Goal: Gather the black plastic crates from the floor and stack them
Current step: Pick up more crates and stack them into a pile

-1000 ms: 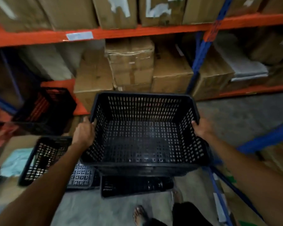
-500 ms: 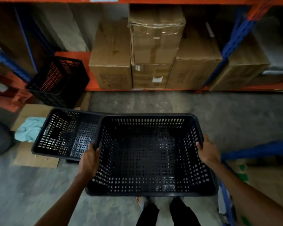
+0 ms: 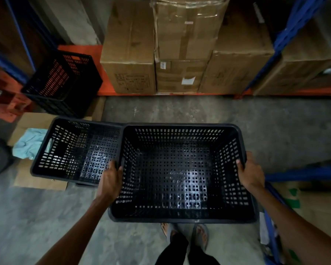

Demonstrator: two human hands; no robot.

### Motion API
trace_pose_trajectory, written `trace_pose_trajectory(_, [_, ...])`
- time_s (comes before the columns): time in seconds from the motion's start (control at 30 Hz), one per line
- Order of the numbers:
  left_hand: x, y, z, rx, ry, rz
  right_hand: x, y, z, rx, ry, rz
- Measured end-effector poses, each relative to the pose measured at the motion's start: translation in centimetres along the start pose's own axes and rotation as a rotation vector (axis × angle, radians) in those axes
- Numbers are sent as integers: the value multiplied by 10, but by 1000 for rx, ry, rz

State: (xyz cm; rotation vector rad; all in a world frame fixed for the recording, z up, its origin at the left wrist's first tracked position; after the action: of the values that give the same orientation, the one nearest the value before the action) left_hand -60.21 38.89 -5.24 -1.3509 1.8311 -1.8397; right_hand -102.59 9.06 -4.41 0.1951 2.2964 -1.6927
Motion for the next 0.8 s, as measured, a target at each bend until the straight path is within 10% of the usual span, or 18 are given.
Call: trace_pose_trajectory(0.8, [7,4,15,130,-40,90,3,1,6,216,-18,25])
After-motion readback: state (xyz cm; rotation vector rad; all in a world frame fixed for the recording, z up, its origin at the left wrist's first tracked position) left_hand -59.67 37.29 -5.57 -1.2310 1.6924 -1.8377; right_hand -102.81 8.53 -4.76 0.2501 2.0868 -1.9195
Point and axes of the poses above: each hand's wrist, its own z-axis towards the middle knuckle, its own y-axis out of the palm, x = y × z, the point moved 9 cm from there along z, towards the middle knuckle, and after that the axes turned 2 degrees about z, right-handed, at the moved point
